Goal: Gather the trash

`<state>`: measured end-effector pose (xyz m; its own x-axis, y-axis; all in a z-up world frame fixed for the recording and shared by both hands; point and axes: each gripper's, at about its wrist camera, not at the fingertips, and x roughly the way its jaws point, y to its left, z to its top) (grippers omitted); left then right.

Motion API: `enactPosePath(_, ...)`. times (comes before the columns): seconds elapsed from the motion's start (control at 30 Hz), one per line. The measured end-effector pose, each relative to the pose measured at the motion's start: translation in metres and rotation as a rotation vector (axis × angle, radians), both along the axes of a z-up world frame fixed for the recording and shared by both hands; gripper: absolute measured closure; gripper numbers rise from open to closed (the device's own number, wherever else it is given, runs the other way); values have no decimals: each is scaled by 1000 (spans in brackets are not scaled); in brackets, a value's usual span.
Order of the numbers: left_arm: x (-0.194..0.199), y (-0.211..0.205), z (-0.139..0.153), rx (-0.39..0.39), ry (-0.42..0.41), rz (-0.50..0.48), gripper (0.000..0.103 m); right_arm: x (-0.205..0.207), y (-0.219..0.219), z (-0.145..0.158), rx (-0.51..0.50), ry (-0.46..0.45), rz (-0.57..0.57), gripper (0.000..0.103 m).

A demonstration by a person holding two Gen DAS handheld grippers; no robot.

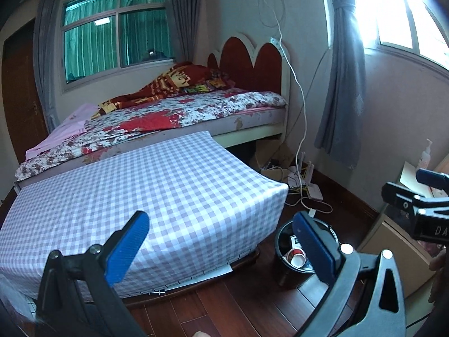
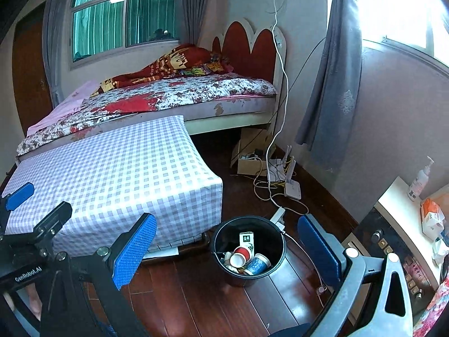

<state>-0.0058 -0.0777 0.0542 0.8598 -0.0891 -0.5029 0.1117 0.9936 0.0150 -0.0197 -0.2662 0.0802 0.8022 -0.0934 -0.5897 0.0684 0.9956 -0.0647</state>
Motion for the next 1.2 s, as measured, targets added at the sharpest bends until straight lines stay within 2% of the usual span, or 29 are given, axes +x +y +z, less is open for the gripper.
enactPosePath(1.2,3,-6,1,9,11,-25,1,-6,0,-1,-3,3,-1,1)
